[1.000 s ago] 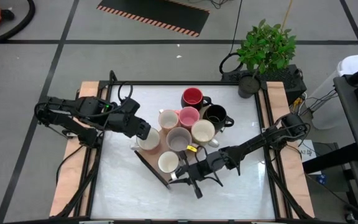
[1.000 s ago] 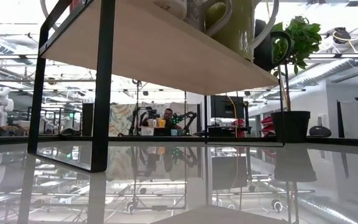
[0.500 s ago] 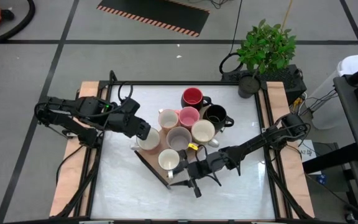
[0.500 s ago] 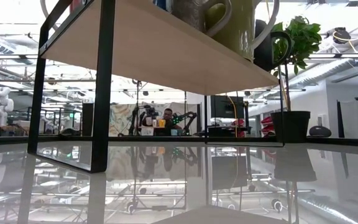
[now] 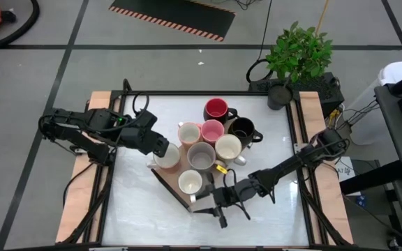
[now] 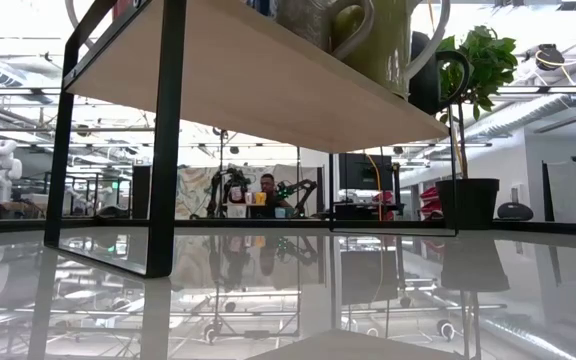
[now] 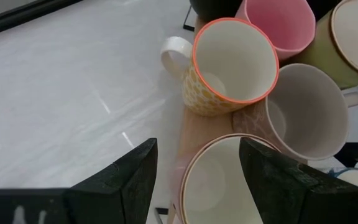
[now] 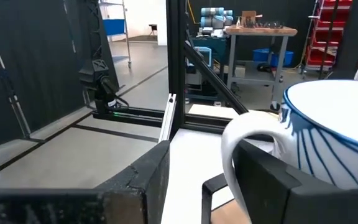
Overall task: Place coffee mugs
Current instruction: Put the blue mug on top of the shelf
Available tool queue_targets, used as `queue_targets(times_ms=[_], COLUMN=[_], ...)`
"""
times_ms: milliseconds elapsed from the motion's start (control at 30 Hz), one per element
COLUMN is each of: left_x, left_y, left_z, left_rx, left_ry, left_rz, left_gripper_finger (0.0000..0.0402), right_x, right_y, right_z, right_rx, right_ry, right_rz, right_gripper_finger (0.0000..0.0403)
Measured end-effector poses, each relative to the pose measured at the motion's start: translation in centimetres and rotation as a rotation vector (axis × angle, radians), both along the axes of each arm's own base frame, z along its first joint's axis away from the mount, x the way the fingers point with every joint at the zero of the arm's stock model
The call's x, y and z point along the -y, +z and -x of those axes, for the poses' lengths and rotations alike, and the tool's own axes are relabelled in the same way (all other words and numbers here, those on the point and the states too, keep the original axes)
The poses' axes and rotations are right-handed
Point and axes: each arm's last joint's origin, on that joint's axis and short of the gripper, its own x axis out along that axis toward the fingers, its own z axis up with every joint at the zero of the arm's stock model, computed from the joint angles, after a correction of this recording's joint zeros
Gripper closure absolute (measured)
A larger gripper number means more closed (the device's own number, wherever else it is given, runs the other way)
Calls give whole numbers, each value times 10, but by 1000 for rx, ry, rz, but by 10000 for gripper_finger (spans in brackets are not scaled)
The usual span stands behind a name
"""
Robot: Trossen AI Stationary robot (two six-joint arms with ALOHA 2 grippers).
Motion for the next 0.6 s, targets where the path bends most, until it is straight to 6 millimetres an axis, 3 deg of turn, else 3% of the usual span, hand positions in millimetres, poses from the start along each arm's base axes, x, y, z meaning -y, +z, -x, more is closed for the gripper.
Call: queue_targets(times_ms=[267, 600], left_x=[5, 8], left_y=[0, 1], left_z=[1, 1], left_rx=[14, 33], left_ry=[4, 23], left_rz=[18, 25], left_gripper_finger=[170, 170], right_x=[-7, 0], right_y=[5, 6], right_z=[12, 21], right_rx=[-63, -180], right_ry=[-41, -141], right_rz=[34, 76], right_gripper_finger=[243, 243])
